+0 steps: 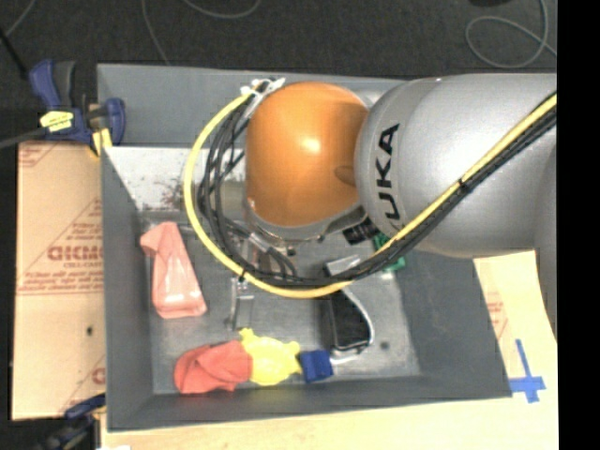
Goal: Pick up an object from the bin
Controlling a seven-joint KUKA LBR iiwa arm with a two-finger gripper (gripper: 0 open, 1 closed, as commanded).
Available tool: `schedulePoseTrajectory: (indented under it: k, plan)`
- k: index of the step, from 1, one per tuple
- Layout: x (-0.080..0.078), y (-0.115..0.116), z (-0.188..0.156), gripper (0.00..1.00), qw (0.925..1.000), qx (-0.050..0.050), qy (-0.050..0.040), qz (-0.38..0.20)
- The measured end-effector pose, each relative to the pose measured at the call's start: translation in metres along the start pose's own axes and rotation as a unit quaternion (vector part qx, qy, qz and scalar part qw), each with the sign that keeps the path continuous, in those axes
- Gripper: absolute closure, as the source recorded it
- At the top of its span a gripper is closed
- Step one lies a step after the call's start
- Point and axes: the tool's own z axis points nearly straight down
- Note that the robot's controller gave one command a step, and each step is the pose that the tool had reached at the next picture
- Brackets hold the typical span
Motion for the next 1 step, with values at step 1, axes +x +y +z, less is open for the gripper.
schedulePoseTrajectory:
  k: [1]
  plan:
    - [-0.0017, -0.0012, -0.0048, 0.0, 1.0, -0.001, -0.0041, 0.002]
